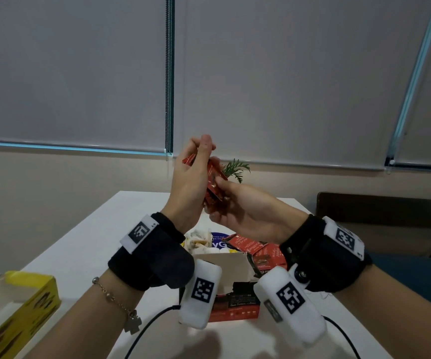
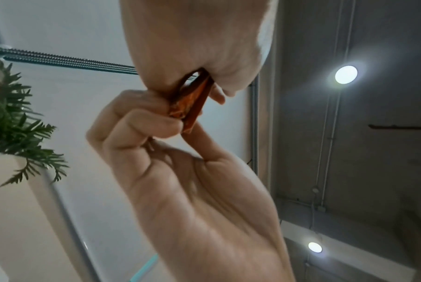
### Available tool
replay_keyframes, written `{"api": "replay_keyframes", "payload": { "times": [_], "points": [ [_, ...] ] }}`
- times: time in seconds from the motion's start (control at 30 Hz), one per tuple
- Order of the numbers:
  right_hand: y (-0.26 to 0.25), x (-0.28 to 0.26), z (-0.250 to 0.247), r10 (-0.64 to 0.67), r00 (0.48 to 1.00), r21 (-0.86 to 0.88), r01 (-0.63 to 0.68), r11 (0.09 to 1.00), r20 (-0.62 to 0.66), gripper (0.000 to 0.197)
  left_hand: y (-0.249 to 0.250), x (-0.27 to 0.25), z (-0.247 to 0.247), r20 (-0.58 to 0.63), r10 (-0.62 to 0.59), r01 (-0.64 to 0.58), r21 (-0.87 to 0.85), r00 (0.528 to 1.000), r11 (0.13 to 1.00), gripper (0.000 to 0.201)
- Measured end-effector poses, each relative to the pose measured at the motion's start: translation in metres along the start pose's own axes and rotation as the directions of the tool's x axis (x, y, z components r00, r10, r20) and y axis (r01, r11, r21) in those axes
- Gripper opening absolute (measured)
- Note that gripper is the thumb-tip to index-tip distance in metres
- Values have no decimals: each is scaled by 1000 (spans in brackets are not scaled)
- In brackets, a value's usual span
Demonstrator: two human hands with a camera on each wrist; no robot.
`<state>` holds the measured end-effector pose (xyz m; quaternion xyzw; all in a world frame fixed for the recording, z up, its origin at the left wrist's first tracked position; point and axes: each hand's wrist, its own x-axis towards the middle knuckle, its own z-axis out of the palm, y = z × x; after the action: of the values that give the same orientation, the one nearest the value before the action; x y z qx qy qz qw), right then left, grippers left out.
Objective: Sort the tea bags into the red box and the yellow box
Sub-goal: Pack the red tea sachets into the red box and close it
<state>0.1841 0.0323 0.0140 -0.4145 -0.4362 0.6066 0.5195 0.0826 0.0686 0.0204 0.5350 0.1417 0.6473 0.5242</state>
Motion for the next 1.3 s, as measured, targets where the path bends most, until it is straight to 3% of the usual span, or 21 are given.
{"api": "replay_keyframes", "payload": {
  "times": [0.1,0.17,0.27,0.37,0.53,0.63,0.77,0.9,1.0,1.07,1.17,1.3],
  "points": [
    [-4,0,-3,-47,999,1,47,999,-27,26,2,4,-7,102,18,-34,151,995,988,23],
    [-6,0,-10,-69,996,-13,68,998,-63,24,8,7,-15,179,-73,11,326,981,945,26],
    [-4,-2,-23,-79,991,-149,62,987,-111,22,18,11,-30,159,-256,101,630,953,770,30],
    [6,-6,-33,-36,993,-280,2,960,-114,28,28,11,-43,113,-326,108,801,939,589,23],
    [20,-9,-41,8,997,-384,-36,923,-74,27,30,2,-51,65,-455,180,862,888,474,22],
    [31,-11,-41,14,998,-360,-35,932,-60,20,22,-5,-57,12,-525,277,838,851,469,25],
    [40,-15,-40,-25,998,-444,-7,896,-65,22,13,-14,-55,-34,-520,326,814,854,482,18],
    [39,-23,-47,-62,995,-737,-13,676,-75,26,7,-20,-48,-58,-578,344,849,814,401,16],
    [41,-28,-57,-117,990,-859,-11,511,-82,34,3,-22,-44,-67,-670,377,866,739,329,13],
    [43,-30,-61,-188,980,-890,24,455,-69,32,2,-22,-42,-78,-725,369,894,684,252,13],
    [46,-33,-65,-295,955,-945,124,303,31,21,0,-20,-36,-118,-765,355,922,633,152,14],
    [54,-39,-62,-218,956,-976,213,50,197,8,-5,-18,-29,-181,-759,301,953,626,21,29]
  ]
}}
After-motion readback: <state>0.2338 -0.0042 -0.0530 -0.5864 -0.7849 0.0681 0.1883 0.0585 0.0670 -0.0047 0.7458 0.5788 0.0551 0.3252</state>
